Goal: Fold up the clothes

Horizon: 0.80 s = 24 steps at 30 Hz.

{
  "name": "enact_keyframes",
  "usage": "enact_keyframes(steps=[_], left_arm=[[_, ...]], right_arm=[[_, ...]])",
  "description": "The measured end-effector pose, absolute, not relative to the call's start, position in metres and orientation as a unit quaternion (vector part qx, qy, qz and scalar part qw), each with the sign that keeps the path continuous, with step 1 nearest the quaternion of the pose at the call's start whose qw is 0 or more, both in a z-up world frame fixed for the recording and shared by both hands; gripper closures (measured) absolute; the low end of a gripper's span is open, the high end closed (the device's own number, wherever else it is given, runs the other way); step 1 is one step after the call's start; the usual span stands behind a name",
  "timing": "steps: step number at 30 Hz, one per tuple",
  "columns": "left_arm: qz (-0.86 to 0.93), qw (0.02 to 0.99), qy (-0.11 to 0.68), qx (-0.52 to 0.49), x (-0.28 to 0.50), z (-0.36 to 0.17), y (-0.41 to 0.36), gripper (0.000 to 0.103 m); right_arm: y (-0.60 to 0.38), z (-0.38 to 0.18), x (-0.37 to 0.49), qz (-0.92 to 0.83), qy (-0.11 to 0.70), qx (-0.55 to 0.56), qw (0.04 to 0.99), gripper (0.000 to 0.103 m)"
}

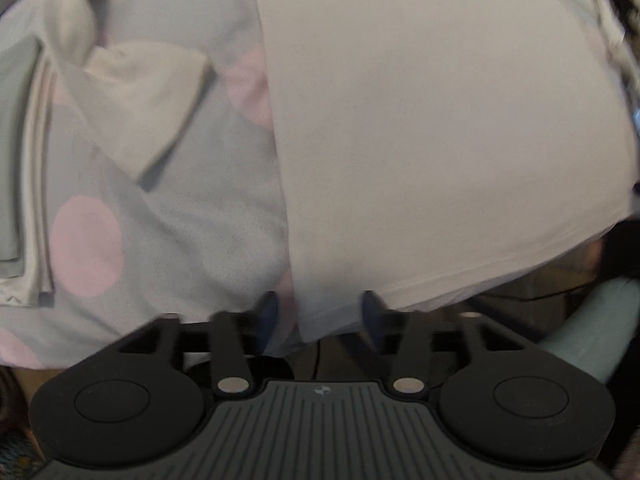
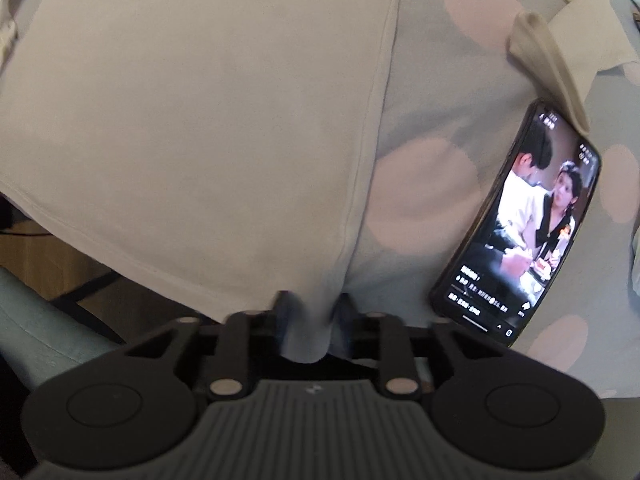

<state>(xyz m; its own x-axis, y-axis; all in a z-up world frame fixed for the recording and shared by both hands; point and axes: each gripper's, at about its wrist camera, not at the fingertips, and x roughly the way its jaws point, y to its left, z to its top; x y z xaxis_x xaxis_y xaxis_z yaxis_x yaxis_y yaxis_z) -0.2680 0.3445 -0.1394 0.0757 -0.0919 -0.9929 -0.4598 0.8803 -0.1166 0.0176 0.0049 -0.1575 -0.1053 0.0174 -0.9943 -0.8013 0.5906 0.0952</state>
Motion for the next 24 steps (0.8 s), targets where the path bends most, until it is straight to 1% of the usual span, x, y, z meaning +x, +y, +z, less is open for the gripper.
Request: enact_keyframes(steps=[4, 7, 10, 12, 16, 20, 24], left_arm=[[0.135, 0.730, 0.626, -0.238, -0.267, -0.108, 0.365, 0.057], [0.151, 0.746, 0.601, -0.242, -0.251, -0.093, 0.379, 0.056], [0.170, 0.760, 0.580, -0.240, -0.229, -0.080, 0.392, 0.056], [0.172, 0.769, 0.569, -0.237, -0.216, -0.082, 0.396, 0.056], [0.186, 0.780, 0.549, -0.235, -0.197, -0.095, 0.400, 0.056], [0.195, 0.775, 0.553, -0.234, -0.182, -0.107, 0.406, 0.056], [0.191, 0.776, 0.558, -0.221, -0.170, -0.111, 0.403, 0.056]], right_arm=[[-0.006, -0.122, 0.036, 0.338, 0.630, -0.270, 0.645, 0.060], [-0.017, -0.099, 0.063, 0.311, 0.603, -0.239, 0.695, 0.061], [-0.035, -0.085, 0.101, 0.261, 0.584, -0.177, 0.748, 0.062], [-0.049, -0.080, 0.126, 0.226, 0.570, -0.131, 0.779, 0.062], [-0.058, -0.100, 0.171, 0.161, 0.562, -0.048, 0.810, 0.063], [-0.069, -0.130, 0.198, 0.133, 0.572, 0.024, 0.809, 0.065], [-0.063, -0.148, 0.213, 0.132, 0.584, 0.043, 0.799, 0.065]])
